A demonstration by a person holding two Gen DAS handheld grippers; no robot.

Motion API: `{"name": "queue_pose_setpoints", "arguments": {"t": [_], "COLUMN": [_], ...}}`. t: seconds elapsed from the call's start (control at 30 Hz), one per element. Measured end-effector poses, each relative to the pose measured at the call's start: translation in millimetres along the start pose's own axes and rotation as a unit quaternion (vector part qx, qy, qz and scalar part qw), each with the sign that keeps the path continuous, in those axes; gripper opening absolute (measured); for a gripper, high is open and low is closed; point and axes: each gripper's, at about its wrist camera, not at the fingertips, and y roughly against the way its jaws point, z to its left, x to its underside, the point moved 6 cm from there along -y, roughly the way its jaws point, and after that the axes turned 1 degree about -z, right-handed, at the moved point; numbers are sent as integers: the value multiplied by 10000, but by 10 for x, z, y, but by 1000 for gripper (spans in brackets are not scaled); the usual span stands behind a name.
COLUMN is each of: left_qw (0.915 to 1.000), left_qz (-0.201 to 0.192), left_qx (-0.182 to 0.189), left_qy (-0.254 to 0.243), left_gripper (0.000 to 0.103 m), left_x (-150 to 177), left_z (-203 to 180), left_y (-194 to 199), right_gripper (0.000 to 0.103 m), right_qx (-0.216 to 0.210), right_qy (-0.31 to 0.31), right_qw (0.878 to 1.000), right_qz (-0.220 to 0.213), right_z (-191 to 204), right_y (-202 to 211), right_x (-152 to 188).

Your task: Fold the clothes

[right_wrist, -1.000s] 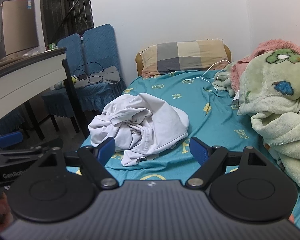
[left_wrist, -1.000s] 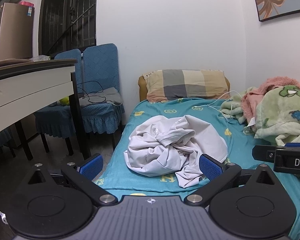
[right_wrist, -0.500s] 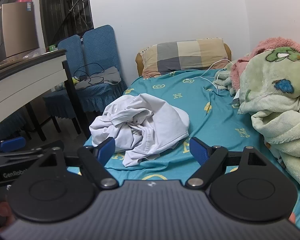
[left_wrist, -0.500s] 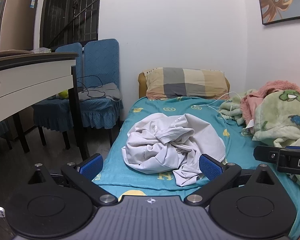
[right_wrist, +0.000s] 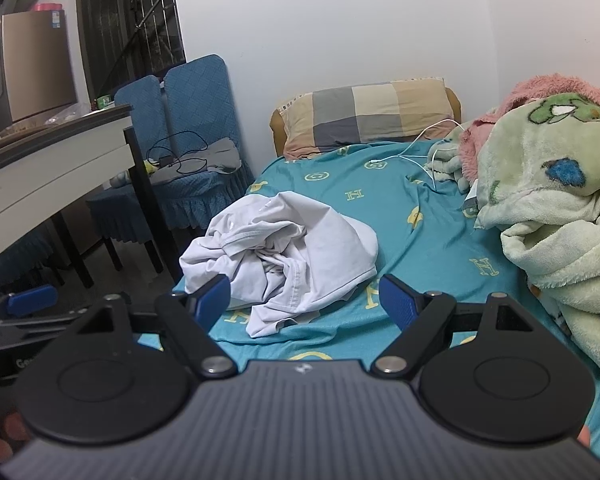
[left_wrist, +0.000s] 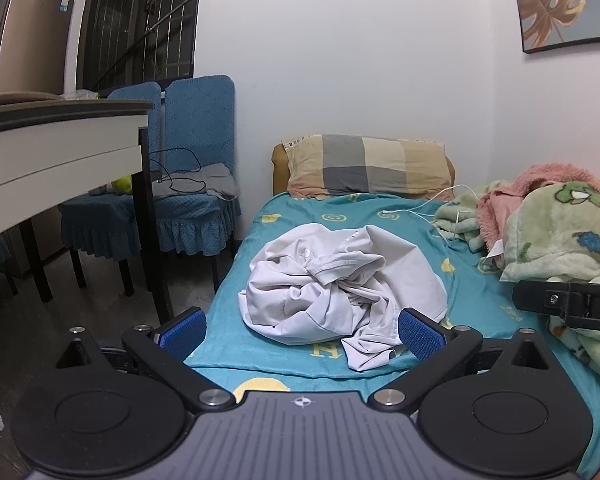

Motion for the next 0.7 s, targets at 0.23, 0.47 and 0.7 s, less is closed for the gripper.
{"name": "queue_pose_setpoints", "arguments": {"t": [0.23,0.47,0.7], "left_qw": [9995,9927,9783], "left_qz": [95,390,460], "left_qx": [-64,-90,-209], "left_qy": [-308,-1140,-2011], "left_gripper": [102,95,88], "left_x": [94,77,-19], "left_z": [-84,-338,-525], "left_y": [-176,-834,-1878], "right_gripper": [83,83,83], "right_qx": [143,286,347], "right_qy": [-210,-419,-596], "right_qw": [9997,9987,9976], "right_qz": [-29,-58,38], "right_z": [-174,-347,-492], "right_y": [39,78,-96], "right_x": [-65,-128,-126]}}
